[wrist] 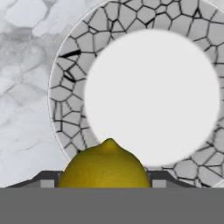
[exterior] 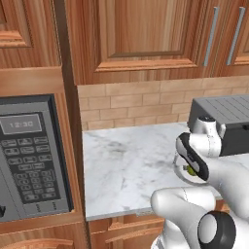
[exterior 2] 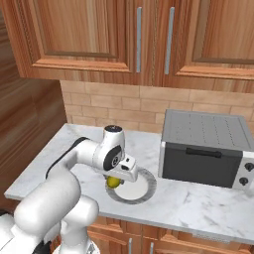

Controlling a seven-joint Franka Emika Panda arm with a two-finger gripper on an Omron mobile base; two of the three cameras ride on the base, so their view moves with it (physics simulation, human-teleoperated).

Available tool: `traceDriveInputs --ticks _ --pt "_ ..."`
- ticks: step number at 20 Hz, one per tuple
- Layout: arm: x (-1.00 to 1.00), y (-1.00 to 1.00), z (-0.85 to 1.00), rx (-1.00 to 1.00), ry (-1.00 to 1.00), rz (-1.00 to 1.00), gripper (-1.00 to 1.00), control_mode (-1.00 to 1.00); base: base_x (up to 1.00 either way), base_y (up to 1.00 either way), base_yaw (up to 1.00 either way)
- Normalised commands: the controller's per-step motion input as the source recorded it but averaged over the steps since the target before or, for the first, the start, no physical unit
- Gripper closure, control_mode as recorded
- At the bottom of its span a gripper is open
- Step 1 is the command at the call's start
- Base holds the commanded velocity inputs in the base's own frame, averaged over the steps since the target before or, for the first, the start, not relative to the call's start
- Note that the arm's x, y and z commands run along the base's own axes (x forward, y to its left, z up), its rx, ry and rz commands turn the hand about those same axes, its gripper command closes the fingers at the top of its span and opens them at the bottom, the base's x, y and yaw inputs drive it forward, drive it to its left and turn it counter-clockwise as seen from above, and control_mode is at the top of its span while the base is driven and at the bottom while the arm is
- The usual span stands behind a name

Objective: Pick lemon from the fridge and place it on the plate on the counter.

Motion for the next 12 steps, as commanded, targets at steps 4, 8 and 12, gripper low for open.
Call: traceDriveInputs --ticks 4,8,12 --pt "0.31 0.0 -0.33 0.0 0.0 0.0 1.0 -1.0 0.0 0.0 0.0" --pt "0.16 -0.04 -0.23 0.01 0.0 0.0 1.0 -1.0 0.0 0.0 0.0" --pt "0.11 -0.03 -0.04 0.04 0.04 0.0 1.0 -1.0 0.0 0.0 0.0"
